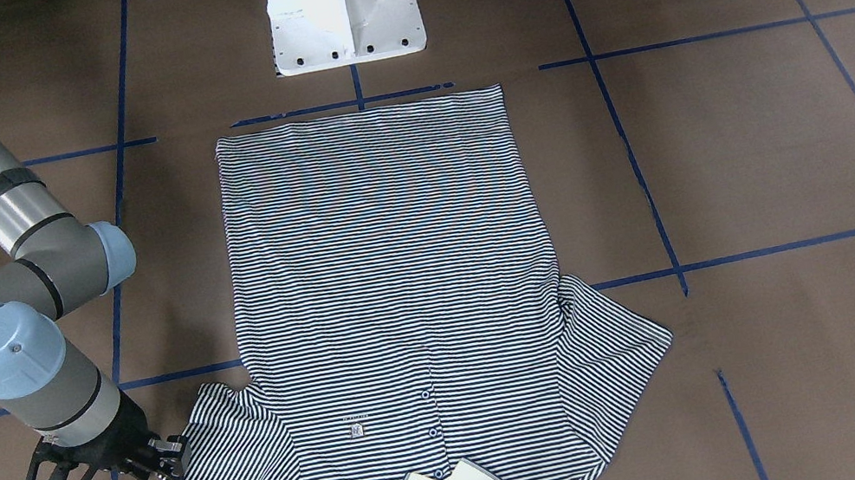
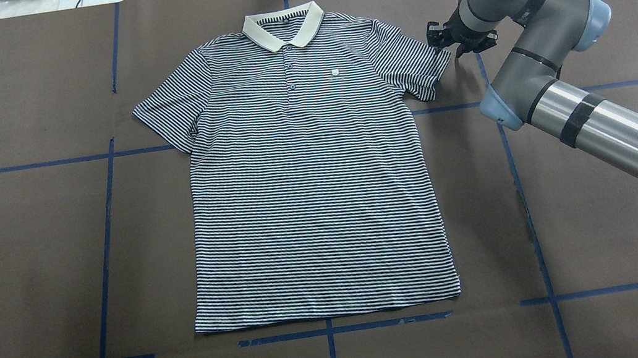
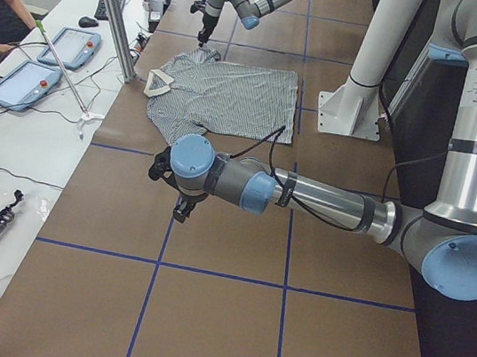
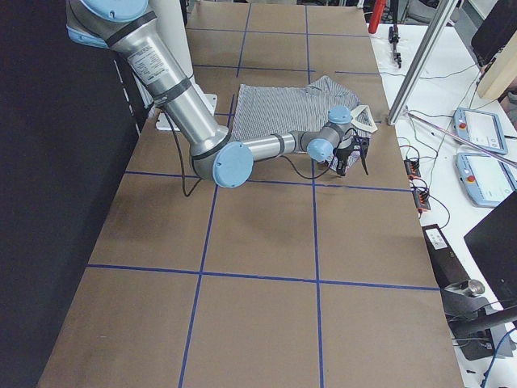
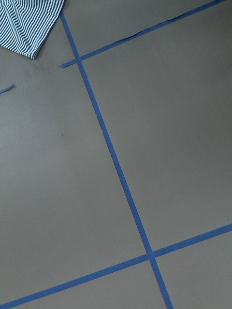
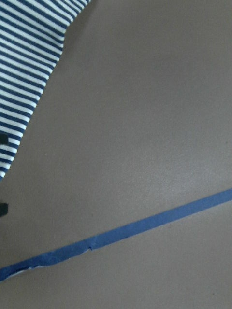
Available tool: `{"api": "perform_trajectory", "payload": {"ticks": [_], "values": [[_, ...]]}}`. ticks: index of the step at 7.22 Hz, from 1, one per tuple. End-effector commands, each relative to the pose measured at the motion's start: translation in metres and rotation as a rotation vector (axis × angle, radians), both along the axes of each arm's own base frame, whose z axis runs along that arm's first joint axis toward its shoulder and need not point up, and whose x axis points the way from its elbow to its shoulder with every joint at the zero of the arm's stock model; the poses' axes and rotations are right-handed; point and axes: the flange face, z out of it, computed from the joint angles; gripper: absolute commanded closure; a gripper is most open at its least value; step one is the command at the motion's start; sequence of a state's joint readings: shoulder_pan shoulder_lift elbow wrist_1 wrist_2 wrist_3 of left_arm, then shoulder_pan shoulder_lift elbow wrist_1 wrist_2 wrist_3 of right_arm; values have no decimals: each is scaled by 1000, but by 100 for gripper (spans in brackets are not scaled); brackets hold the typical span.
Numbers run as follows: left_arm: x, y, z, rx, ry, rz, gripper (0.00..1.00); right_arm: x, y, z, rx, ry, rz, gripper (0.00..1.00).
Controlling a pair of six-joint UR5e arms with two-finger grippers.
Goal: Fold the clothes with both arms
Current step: 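Move the right gripper over the shirt shoulder beside the cream collar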
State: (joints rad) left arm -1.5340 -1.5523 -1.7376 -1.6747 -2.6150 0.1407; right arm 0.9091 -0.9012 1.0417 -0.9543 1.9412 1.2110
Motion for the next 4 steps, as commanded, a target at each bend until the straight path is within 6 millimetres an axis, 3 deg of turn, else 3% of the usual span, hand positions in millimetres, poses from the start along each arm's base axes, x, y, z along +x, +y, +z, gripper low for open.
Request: {"api": "perform_trajectory", "payload": {"ticks": [1,2,3,4], "values": [[0,1,-5,-14,3,-13,0,-1,-1,-6,3,-5,-3,100],[0,1,-7,-13,6,-15,0,-6,-5,-31,21,-35,-2,100],[-1,2,-11,-8,6,-18,0,-37,-1,-78,36,-80,-13,100],[-1,2,-13,-9,7,-20,0,-63,7,-109,22,-120,-4,100]]}}
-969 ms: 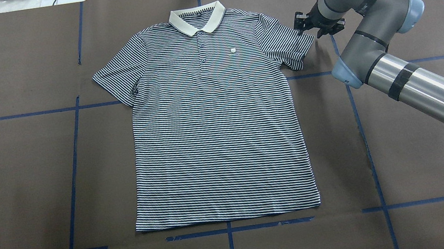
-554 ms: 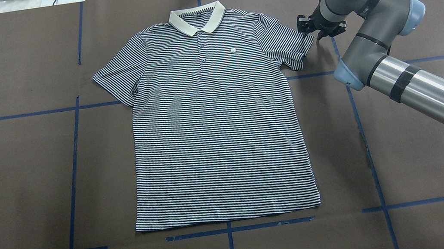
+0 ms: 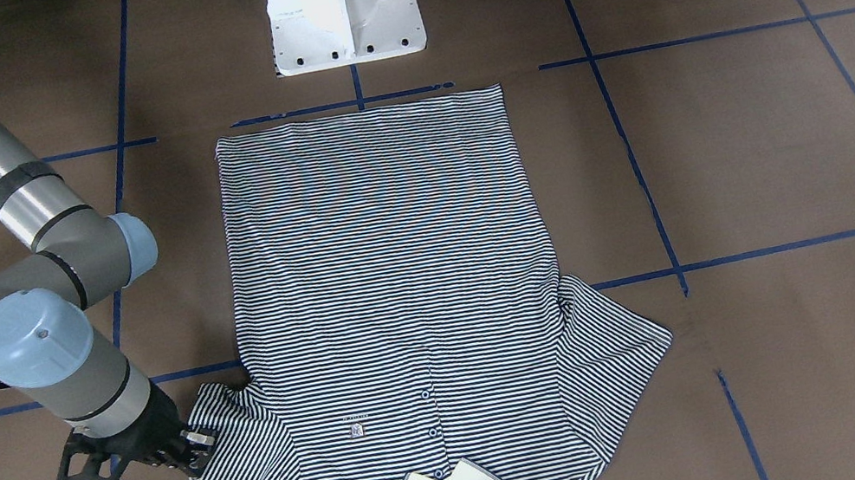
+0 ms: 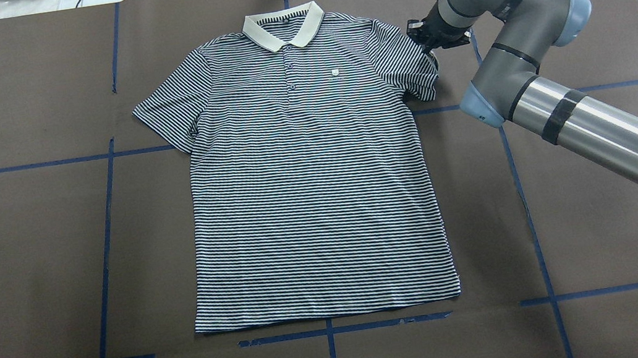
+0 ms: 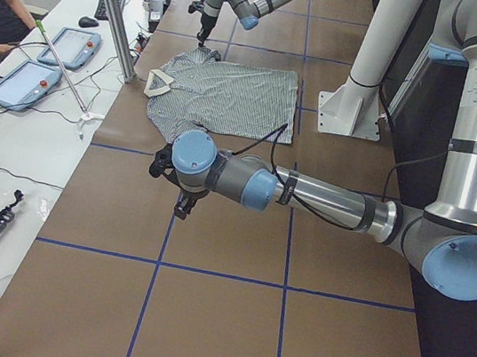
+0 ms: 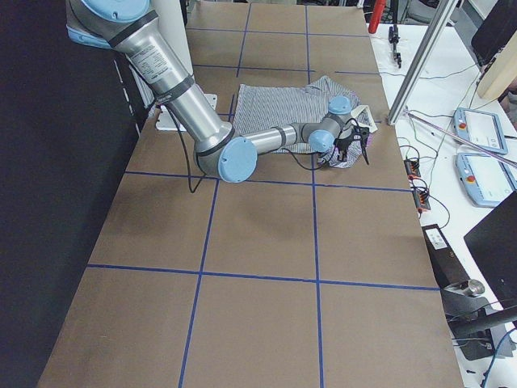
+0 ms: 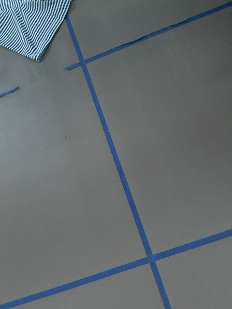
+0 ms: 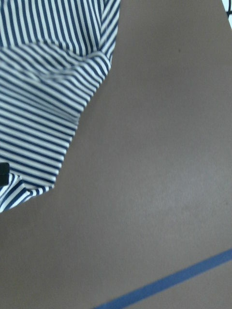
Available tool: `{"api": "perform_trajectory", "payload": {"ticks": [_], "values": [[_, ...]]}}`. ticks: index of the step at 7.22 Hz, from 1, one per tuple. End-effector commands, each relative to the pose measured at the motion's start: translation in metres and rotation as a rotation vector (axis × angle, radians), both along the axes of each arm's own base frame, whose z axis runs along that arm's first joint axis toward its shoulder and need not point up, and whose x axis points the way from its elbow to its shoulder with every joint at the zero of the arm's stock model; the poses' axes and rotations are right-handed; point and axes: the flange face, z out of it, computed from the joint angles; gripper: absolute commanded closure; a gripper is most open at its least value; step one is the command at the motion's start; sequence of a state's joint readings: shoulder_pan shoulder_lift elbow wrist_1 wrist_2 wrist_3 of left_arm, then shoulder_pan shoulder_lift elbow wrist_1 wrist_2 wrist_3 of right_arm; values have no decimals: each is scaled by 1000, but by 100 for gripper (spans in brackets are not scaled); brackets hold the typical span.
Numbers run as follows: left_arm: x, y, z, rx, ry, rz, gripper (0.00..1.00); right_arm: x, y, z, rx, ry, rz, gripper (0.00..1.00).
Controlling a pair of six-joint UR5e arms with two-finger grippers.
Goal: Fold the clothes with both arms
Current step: 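Move the right gripper over the shirt shoulder beside the cream collar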
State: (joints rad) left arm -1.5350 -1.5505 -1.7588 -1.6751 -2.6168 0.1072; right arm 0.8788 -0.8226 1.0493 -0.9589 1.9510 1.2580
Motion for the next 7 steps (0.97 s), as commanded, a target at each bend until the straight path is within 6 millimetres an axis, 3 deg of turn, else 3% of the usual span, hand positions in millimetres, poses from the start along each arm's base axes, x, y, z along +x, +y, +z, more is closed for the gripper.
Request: {"api": "perform_trajectory", "payload": {"ticks": [1,2,3,4,6,7], "values": [[0,0,-4,2,1,-3,0,-52,11,-70,-5,-72,4,100],[0,0,-4,4,1,-3,0,-73,2,-91,-21,-72,18,100],[1,-2,-17,-22,10,-29,0,-97,2,-96,2,-30,54,100],[9,-24,-42,-27,27,-71,0,-102,0,-98,1,-21,59,100],[66,-73,-66,-47,59,-96,0,-113,-6,-104,-2,-1,69,100],[100,-104,-88,-46,33,-121,0,-118,-5,-102,8,15,84,100]]}}
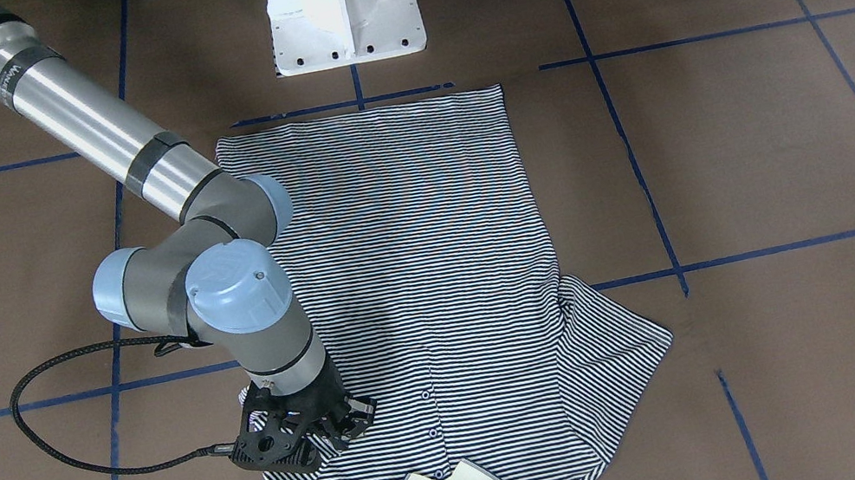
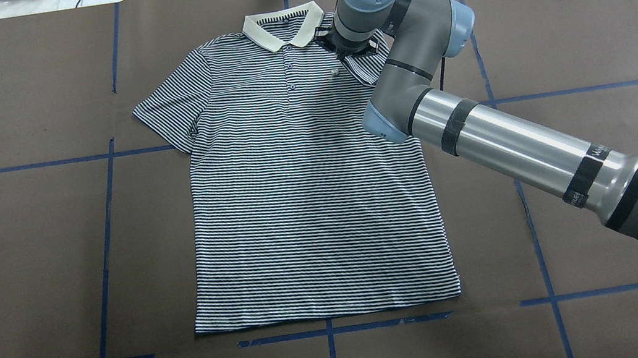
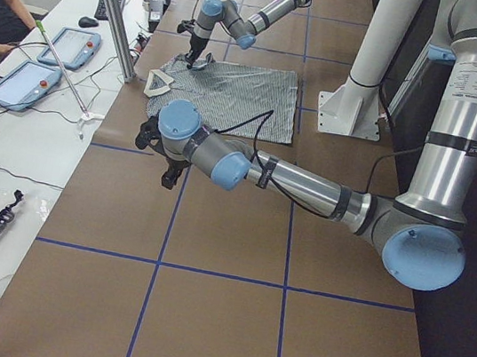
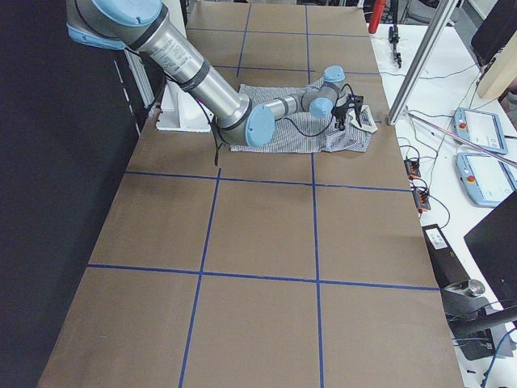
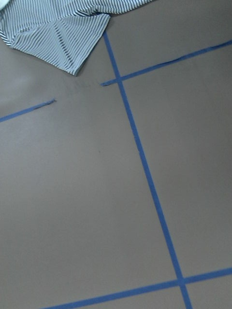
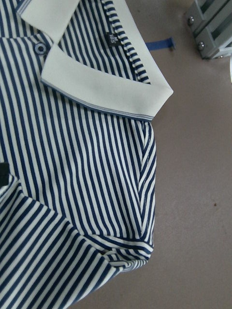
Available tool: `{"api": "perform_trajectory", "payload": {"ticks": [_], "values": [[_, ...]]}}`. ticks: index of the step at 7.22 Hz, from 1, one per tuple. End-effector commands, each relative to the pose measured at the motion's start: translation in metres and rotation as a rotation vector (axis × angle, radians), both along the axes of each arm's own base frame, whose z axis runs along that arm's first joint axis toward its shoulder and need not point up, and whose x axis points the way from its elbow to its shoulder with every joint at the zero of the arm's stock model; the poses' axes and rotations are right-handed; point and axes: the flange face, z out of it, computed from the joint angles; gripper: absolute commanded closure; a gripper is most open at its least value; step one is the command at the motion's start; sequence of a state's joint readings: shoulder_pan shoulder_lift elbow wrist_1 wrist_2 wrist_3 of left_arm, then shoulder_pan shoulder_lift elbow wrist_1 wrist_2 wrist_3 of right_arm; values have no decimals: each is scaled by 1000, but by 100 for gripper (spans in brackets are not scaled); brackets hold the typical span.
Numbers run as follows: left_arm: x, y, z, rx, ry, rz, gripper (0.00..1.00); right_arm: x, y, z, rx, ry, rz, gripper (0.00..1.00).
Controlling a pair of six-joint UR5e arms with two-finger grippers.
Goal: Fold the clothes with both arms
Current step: 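Bring the left gripper to the sleeve nearest it while the right gripper holds the shoulder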
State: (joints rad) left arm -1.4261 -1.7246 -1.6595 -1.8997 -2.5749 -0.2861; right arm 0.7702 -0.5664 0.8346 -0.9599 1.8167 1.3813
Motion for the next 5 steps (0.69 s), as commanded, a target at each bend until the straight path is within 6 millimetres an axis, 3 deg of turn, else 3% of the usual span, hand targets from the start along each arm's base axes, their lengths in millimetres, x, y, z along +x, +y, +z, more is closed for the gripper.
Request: {"api": "perform_trajectory", "payload": {"ticks": [1,2,3,4,5], "values": [[80,-57,-47,-23,-31,-37,0,-21,4,-8,23,32,27,100],[110,-74,-66,-28,-45,-47,0,-27,7,-17,31,28,30,100],[146,-94,-79,-24,-81,-68,0,-28,6,-13,27,36,32,19],[174,-100,-79,-4,-96,-112,0,-28,6,-31,26,8,53,0],[196,-100,-69,-4,-72,-138,0,-21,14,-58,43,-48,69,0]]}}
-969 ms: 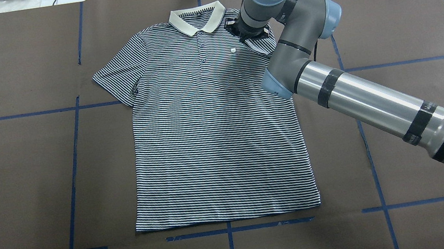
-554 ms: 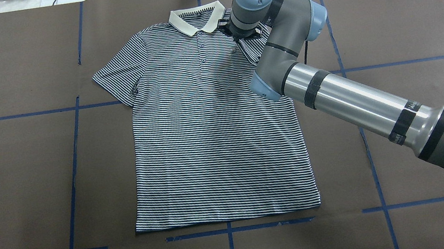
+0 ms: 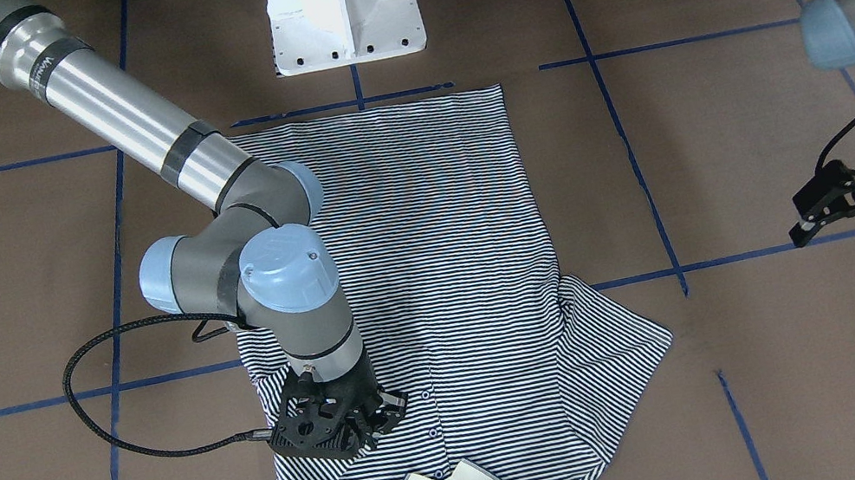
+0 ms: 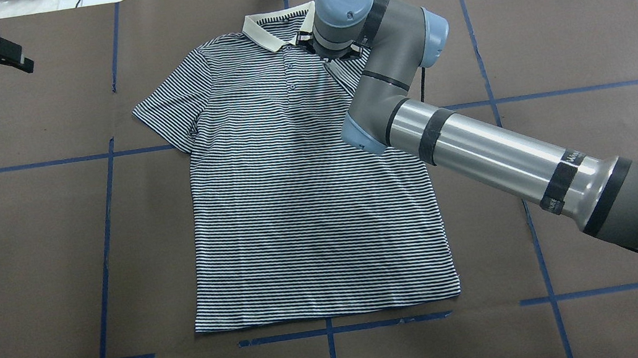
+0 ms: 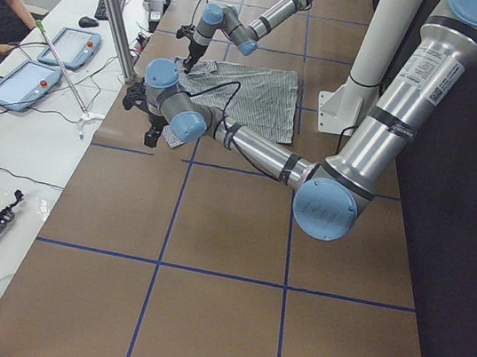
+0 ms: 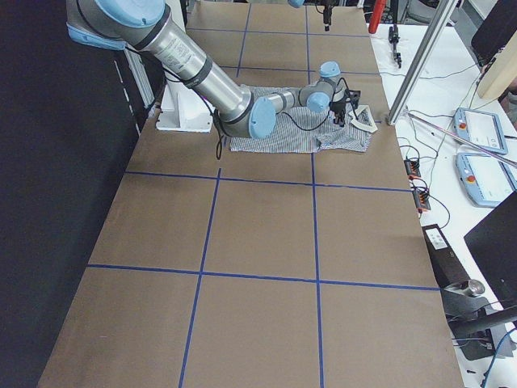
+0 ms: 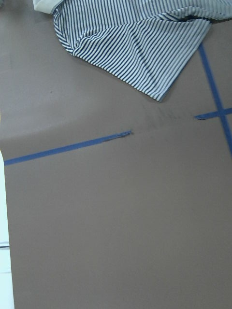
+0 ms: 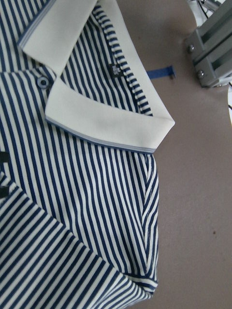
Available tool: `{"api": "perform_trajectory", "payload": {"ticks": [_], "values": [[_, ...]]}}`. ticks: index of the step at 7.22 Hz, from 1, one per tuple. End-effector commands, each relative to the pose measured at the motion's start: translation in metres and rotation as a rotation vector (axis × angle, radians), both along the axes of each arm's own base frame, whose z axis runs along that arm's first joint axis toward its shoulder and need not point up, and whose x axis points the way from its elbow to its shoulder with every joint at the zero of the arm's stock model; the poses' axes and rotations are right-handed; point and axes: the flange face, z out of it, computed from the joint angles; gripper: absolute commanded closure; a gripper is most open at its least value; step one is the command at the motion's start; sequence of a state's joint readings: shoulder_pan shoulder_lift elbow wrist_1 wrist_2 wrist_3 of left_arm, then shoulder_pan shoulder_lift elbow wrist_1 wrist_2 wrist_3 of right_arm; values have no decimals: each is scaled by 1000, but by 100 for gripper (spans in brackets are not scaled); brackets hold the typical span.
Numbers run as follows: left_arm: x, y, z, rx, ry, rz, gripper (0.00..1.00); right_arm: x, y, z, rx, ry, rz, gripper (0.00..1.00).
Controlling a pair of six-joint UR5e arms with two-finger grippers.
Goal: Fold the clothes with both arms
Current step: 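Bring the left gripper to the sleeve nearest it while the right gripper holds the shoulder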
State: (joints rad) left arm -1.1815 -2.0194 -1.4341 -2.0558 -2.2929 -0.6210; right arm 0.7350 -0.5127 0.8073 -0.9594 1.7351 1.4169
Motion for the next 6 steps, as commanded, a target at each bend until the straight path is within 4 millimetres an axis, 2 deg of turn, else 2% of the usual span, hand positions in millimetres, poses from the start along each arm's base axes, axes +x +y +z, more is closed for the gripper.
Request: {"api": "perform_trajectory", "payload": {"ticks": [1,2,3,4,5,6], "values": [[64,-13,6,-9,29,-80,0,20,21,-44,47,-101,10,0],[118,-10,4,-39,2,-94,4,46,44,-45,32,-125,6,0],[170,4,0,-62,-18,-120,9,74,65,-32,36,-139,1,0],[187,11,9,-74,-30,-109,18,90,76,-19,44,-145,3,0],[210,9,14,-91,-51,-91,19,109,86,1,46,-148,-8,0],[215,4,17,-89,-69,-100,25,131,93,14,37,-163,-20,0]]}}
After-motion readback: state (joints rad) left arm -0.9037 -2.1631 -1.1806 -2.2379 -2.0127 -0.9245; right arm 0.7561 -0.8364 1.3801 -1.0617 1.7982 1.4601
